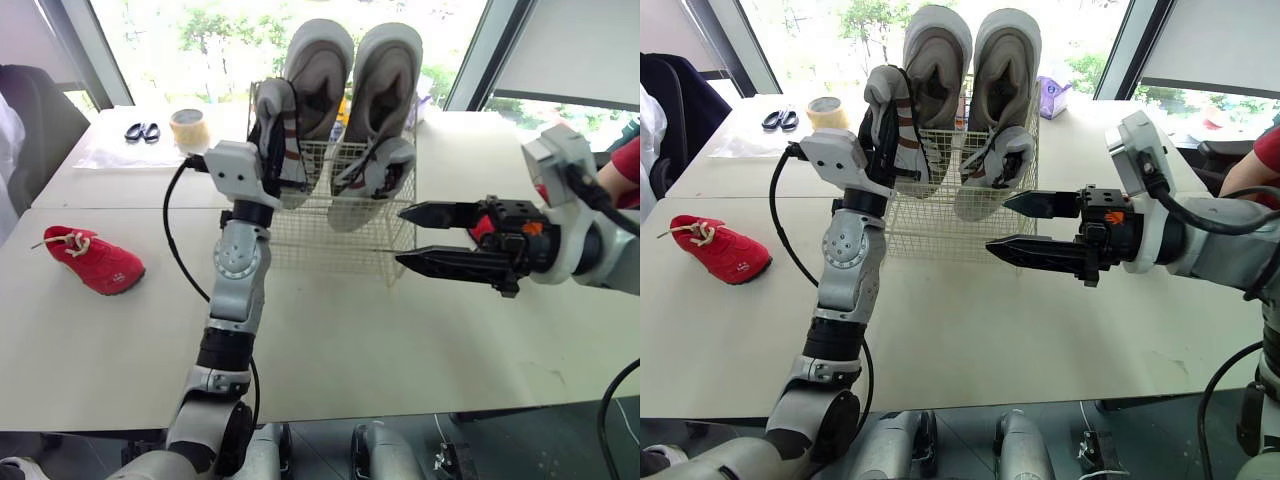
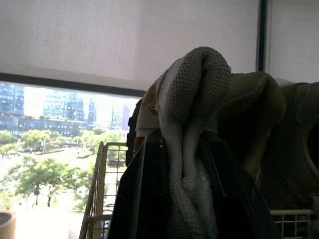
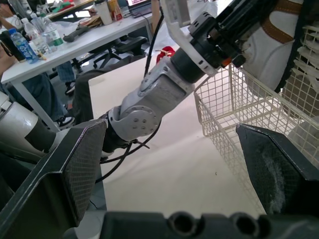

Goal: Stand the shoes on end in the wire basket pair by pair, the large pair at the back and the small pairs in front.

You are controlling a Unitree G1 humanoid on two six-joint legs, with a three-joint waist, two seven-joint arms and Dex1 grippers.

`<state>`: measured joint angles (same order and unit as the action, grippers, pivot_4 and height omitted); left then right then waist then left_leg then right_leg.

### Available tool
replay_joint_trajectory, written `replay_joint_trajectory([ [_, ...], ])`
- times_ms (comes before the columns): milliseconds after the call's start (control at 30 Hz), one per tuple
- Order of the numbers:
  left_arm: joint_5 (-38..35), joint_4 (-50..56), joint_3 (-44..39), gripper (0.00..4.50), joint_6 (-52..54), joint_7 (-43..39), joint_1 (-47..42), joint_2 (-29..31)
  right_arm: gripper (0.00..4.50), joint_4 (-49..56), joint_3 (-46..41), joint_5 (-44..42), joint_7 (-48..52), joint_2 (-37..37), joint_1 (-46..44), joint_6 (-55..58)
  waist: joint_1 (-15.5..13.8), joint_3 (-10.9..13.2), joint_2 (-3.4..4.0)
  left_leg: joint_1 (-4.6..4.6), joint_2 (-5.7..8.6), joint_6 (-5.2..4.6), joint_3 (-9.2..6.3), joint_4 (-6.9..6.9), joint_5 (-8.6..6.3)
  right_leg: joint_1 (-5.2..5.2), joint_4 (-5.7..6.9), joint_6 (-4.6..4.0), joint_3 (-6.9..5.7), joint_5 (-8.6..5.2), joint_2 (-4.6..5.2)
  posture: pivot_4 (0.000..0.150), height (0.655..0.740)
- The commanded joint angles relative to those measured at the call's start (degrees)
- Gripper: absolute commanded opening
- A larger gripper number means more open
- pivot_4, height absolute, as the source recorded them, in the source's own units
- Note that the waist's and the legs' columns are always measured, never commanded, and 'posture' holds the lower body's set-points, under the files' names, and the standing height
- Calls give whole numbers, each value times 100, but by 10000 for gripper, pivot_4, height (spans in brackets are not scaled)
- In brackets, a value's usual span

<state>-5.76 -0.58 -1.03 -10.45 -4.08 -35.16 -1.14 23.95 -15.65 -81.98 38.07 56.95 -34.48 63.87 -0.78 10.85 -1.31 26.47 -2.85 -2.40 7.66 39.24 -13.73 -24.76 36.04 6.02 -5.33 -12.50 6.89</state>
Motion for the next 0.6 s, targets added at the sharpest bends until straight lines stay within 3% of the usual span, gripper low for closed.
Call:
replay_joint_trajectory([
  [33,-125,598,71,22383,437,-21,233,-5,45000,-89,63,196,245,-48,-190,-191,-1,-1,2,0,0,0,1,0,0,0,0,0,0,0,0,1500,7351],
  [133,-264,1062,-12,36522,826,-40,365,91,45000,-194,182,407,454,-69,-249,-246,-7,-1,2,1,0,2,-1,0,1,0,2,0,0,0,0,1500,7351],
  [467,-552,2714,-213,36522,2471,-345,610,1012,45000,-601,532,1110,1125,-182,-453,-379,0,-3,5,1,1,3,-2,0,1,-1,2,-1,0,0,0,1500,7351],
  [533,-864,3000,-488,36522,3036,-390,455,1310,45000,-697,527,1256,1219,-171,-435,-417,4,-3,6,0,0,3,-2,0,1,-1,1,-1,0,-1,0,1500,7351],
  [600,-1860,3216,-1063,36522,3918,-577,122,1760,45000,-957,405,1478,1139,-220,-407,-542,2,-3,6,0,-1,3,-2,0,1,-1,2,-2,0,-1,-1,1500,7351],
])
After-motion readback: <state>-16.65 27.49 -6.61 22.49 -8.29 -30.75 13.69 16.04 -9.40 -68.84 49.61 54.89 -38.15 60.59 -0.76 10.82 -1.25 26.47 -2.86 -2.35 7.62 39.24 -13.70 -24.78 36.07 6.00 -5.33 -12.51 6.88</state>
